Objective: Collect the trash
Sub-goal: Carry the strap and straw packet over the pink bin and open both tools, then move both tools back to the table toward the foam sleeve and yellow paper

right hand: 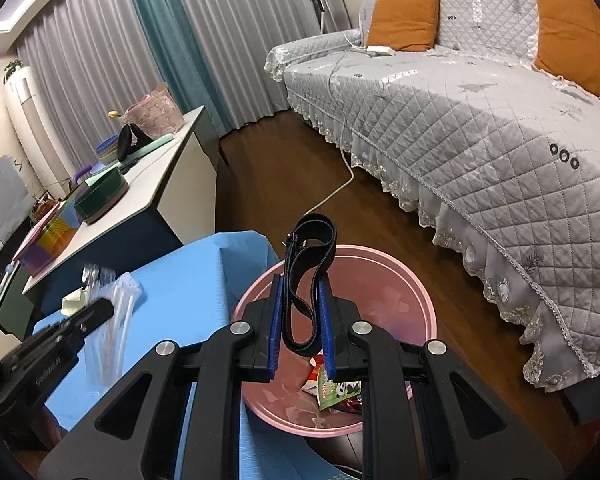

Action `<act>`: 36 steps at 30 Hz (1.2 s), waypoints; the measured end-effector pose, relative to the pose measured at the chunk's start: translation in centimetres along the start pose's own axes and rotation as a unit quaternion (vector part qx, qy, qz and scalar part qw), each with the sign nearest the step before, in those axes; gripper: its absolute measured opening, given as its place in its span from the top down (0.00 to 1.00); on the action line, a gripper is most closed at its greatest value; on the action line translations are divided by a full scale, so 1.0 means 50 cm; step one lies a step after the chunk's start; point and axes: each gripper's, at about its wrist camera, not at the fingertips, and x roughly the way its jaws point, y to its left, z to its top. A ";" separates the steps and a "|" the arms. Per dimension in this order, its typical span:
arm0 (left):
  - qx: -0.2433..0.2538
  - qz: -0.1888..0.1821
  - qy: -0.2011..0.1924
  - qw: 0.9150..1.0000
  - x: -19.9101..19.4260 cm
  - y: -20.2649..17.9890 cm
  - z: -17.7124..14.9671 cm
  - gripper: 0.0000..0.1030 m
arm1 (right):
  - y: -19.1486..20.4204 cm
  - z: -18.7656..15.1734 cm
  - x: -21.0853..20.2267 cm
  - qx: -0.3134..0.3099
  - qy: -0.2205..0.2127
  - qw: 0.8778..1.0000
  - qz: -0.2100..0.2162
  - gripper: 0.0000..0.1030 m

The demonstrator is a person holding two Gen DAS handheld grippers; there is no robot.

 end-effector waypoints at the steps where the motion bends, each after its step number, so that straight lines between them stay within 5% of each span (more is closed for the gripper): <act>1: 0.000 -0.004 0.000 1.000 0.005 -0.004 0.004 0.98 | -0.004 0.000 0.005 0.002 0.001 1.000 -0.001 0.83; 17: 0.020 -0.087 0.044 0.995 0.130 -0.087 0.044 0.98 | -0.062 0.000 0.049 0.031 0.022 0.999 -0.019 0.83; 19: 0.021 -0.094 0.052 0.994 0.143 -0.092 0.045 0.98 | -0.066 0.000 0.053 0.030 0.026 0.999 -0.026 0.80; 23: 0.018 -0.089 0.062 0.994 0.158 -0.092 0.048 0.80 | -0.075 -0.004 0.060 0.034 0.035 0.998 -0.039 0.44; 36: -0.002 -0.067 0.050 0.997 0.096 -0.026 0.043 0.80 | -0.043 -0.002 0.053 0.020 0.031 0.999 -0.039 0.44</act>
